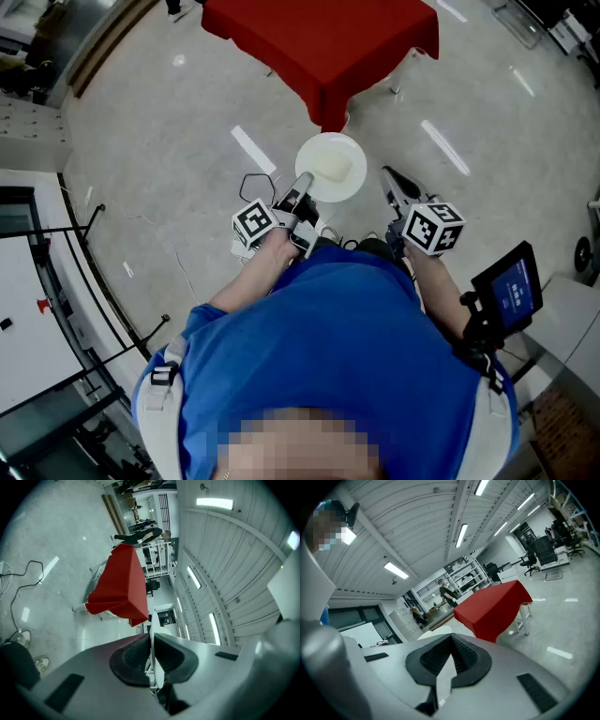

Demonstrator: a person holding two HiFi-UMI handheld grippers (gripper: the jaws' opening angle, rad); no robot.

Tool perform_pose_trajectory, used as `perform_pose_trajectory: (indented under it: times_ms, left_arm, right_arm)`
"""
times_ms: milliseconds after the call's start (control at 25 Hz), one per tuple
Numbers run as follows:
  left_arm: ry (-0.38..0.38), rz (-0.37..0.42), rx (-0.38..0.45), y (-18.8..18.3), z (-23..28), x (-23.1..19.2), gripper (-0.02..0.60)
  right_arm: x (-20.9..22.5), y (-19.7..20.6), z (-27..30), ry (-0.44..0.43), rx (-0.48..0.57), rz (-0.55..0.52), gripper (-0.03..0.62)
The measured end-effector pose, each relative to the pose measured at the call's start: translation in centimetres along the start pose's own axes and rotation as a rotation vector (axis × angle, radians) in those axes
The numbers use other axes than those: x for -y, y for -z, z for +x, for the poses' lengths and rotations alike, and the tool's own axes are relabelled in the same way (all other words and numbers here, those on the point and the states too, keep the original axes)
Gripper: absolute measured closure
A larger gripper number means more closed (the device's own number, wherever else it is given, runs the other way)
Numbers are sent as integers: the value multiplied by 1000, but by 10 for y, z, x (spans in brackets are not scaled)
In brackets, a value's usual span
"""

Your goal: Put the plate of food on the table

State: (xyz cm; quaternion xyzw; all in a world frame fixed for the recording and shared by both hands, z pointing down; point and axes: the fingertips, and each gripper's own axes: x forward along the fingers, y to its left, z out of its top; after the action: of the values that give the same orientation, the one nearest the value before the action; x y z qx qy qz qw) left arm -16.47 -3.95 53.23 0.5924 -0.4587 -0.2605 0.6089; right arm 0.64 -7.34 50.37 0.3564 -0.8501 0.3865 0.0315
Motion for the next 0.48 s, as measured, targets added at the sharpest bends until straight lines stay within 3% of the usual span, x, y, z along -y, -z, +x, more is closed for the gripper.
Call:
perform_pose_trajectory:
  times_ms: [480]
  left_arm:
    - [9, 0, -25, 0, 7, 3, 558]
  right_arm:
    - [3, -1, 0, 21, 9, 4, 592]
